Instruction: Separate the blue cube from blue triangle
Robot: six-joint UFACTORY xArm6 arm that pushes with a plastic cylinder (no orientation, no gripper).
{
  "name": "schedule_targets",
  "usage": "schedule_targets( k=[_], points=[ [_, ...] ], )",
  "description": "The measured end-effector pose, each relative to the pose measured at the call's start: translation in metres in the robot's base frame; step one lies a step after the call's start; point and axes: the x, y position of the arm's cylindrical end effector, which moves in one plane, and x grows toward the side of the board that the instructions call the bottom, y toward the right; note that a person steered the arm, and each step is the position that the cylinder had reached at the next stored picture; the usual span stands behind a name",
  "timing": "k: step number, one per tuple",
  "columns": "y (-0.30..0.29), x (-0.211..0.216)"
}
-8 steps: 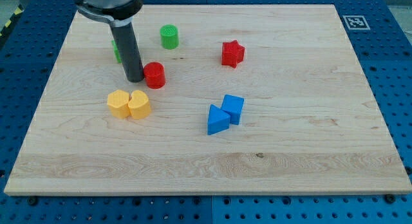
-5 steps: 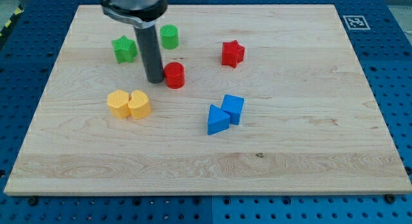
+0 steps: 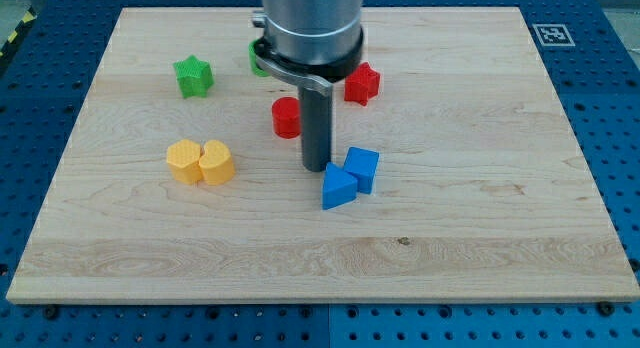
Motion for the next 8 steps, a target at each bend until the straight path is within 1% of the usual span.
schedule_targets(
  k=[1, 3, 5, 7, 8],
  points=[
    [0.017, 0.014],
    [0.046, 0.017],
    [0.064, 0.051],
    [0.093, 0.055],
    [0.103, 0.050]
  ],
)
